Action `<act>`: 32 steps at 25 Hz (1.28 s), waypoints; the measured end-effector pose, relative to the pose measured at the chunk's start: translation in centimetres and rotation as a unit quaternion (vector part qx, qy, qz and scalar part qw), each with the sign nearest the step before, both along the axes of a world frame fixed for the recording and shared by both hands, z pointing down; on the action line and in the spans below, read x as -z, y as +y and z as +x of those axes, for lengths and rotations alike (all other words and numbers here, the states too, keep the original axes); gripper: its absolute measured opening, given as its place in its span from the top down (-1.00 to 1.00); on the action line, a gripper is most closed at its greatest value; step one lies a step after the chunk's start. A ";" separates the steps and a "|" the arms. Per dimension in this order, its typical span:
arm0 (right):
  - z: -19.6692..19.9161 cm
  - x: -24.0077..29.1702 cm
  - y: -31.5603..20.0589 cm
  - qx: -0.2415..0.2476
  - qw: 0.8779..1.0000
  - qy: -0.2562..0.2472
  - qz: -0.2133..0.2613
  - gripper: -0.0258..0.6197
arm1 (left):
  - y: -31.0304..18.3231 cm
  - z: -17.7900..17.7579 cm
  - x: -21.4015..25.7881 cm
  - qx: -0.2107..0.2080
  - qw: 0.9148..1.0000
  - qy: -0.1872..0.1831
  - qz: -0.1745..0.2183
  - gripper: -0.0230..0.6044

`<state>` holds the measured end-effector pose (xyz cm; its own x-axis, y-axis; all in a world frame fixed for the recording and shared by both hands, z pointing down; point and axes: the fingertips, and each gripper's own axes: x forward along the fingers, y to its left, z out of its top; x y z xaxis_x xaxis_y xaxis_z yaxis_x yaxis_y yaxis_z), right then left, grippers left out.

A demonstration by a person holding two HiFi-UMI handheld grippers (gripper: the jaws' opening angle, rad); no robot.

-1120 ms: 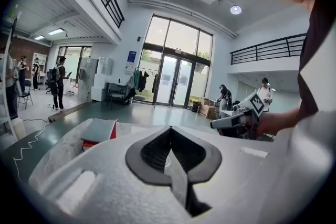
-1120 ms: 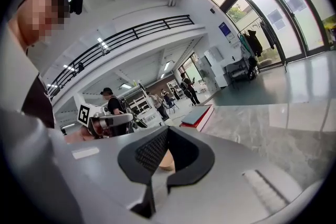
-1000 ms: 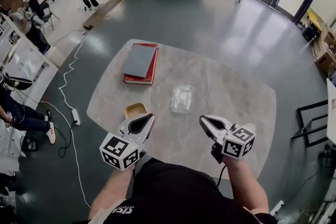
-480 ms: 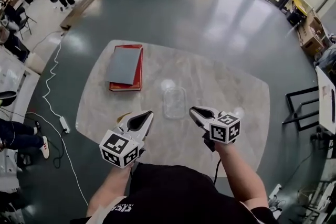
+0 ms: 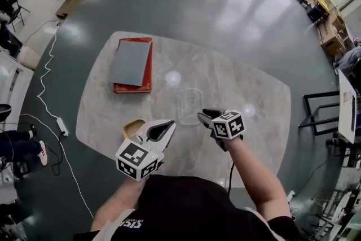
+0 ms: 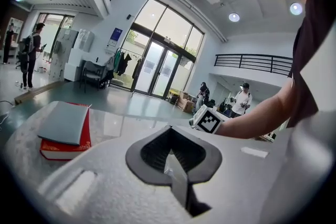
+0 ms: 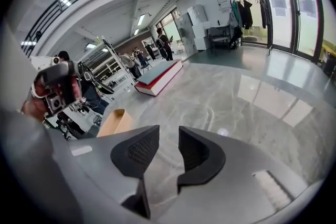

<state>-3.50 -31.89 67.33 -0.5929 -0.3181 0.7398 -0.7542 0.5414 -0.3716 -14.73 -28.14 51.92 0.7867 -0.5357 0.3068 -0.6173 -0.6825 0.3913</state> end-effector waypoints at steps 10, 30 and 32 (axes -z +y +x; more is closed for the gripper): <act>2.4 -6.1 -2.3 -0.040 0.994 0.095 -0.035 0.53 | -0.7 -2.2 -2.1 0.006 1.000 -0.002 -0.025 0.92; 3.8 -8.8 -2.5 -0.092 0.984 0.143 -0.058 0.58 | -0.9 -5.2 -3.7 -0.001 0.999 0.022 -0.048 0.92; 3.8 -8.8 -2.5 -0.091 0.982 0.153 -0.059 0.58 | -0.6 -5.4 -4.0 -0.005 0.998 0.023 -0.050 0.92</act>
